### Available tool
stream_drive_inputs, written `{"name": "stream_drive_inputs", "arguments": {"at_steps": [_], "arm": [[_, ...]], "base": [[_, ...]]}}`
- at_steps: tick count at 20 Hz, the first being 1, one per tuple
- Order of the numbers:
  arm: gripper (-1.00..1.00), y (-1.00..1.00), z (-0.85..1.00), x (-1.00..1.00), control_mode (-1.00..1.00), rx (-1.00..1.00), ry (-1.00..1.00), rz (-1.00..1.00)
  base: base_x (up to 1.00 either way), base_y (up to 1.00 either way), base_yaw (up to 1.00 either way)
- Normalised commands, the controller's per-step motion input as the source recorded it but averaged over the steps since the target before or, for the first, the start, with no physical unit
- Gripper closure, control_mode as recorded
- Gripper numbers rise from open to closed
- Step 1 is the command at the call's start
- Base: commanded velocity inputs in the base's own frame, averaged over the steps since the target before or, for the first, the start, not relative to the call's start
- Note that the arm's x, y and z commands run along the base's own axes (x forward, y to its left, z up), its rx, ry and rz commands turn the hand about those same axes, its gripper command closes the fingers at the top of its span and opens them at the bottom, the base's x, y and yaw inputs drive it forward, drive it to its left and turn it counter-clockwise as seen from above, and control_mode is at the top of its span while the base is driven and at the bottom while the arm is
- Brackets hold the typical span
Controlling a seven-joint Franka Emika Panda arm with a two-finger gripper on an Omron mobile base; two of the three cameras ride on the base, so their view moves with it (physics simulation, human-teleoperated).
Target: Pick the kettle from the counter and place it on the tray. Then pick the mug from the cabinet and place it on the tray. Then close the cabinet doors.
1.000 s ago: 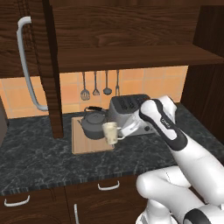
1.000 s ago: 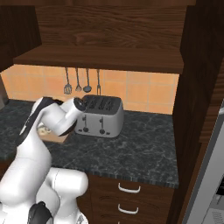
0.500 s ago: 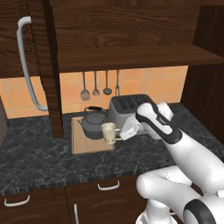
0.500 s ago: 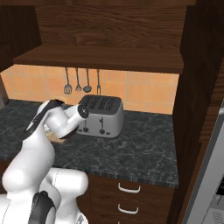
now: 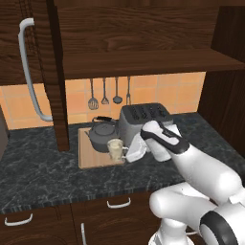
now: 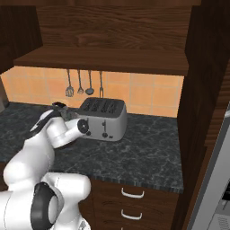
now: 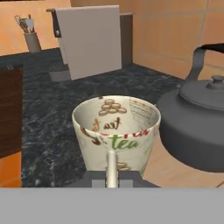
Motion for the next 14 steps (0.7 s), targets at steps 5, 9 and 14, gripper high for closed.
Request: {"name": "stream_drive_inputs", "arguments": {"at_steps": [5,9,14], "arm": [[1.0,0.11,-0.42,0.42,-1.0,0.0,0.0,0.0],[1.0,0.0,-0.18,0.41,-1.0,0.03,0.0,0.0],[1.0,0.0,-0.1,0.42,-1.0,0.07,0.0,0.0]], "base": [[0.0,0.0,0.0],[0.0,0.0,0.0],[0.0,0.0,0.0]]}}
